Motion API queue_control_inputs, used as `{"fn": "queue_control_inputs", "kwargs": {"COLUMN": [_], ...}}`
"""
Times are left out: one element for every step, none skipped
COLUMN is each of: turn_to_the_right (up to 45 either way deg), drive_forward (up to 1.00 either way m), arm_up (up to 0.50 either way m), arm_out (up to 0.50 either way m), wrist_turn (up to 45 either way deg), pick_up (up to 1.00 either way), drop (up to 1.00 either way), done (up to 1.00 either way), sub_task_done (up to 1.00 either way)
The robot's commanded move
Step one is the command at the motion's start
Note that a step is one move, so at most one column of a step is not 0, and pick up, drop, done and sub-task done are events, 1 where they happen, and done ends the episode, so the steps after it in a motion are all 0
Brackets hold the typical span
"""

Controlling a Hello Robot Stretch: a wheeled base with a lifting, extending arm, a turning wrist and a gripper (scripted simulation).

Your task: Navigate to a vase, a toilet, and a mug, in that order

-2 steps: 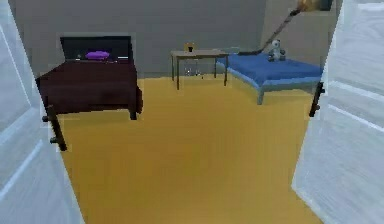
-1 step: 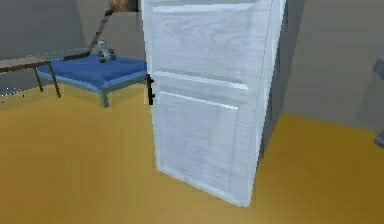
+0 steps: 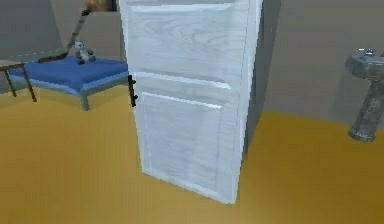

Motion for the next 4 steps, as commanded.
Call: {"fn": "queue_control_inputs", "kwargs": {"turn_to_the_right": [0.0, -45.0, -6.0, 0.0], "drive_forward": [0.15, 0.0, 0.0, 1.0], "arm_up": [0.0, 0.0, 0.0, 0.0], "arm_out": [0.0, 0.0, 0.0, 0.0], "wrist_turn": [0.0, 0.0, 0.0, 0.0], "pick_up": [0.0, 0.0, 0.0, 0.0], "drop": [0.0, 0.0, 0.0, 0.0], "done": [0.0, 0.0, 0.0, 0.0], "sub_task_done": [0.0, 0.0, 0.0, 0.0]}}
